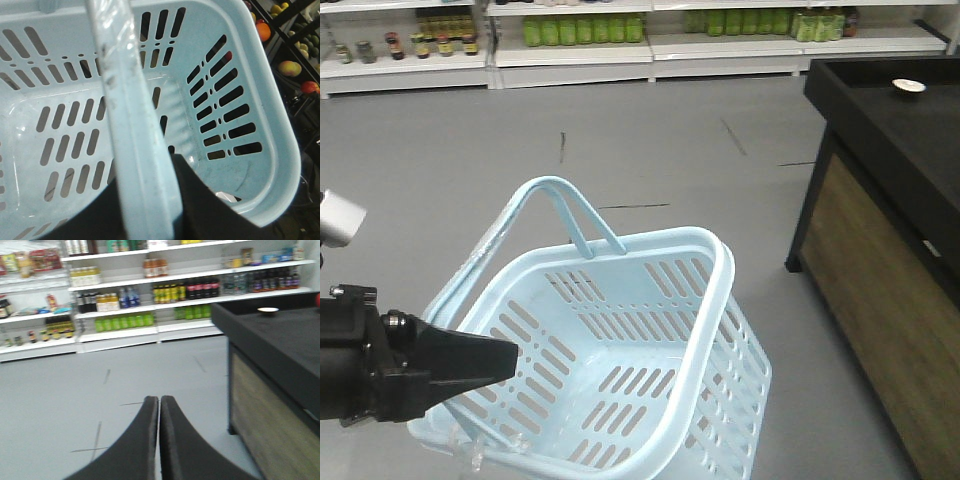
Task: Pick three apples into basket with both arms
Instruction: 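Hold the basket up and turn the base away from the table, then drive the base across the floor carrying the basket in the left gripper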
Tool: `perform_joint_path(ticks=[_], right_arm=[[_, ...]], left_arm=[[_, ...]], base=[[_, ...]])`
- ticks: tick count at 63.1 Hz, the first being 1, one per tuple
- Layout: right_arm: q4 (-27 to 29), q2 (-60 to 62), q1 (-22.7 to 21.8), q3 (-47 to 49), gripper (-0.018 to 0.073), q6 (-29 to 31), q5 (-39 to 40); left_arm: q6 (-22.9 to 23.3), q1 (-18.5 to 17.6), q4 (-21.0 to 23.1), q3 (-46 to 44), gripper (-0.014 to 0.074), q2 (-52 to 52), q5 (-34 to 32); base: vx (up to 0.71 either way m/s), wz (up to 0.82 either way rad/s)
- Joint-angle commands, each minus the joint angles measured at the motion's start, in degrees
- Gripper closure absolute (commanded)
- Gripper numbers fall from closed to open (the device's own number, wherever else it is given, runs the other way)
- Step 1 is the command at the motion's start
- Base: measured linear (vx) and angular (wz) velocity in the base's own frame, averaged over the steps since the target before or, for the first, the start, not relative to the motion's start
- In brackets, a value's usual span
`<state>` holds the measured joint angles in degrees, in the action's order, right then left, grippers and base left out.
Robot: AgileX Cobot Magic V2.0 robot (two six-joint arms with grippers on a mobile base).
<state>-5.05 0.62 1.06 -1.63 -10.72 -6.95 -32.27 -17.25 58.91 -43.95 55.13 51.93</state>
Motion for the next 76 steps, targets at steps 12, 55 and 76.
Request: perform_joint_path(ticks=[12, 55, 76], right_arm=[[-0.59, 0.59, -0.42, -0.86, 0.0561, 0.23, 4.30], [-0.59, 0.59, -0.42, -0.86, 0.0561, 0.23, 4.30], [-0.59, 0.59, -0.42, -0.86, 0.0561, 0.23, 4.30]], left_arm=[[-0.19, -0.13, 4.63, -1.68, 0.0604, -0.81, -1.54], [-0.19, -0.13, 4.63, -1.68, 0.0604, -0.81, -1.54], [-0.19, -1.71, 4.66, -1.68, 0.0604, -0.81, -0.70]], base=[[-0.06, 0.51], [0.01, 0.15], [0.07, 0.27]])
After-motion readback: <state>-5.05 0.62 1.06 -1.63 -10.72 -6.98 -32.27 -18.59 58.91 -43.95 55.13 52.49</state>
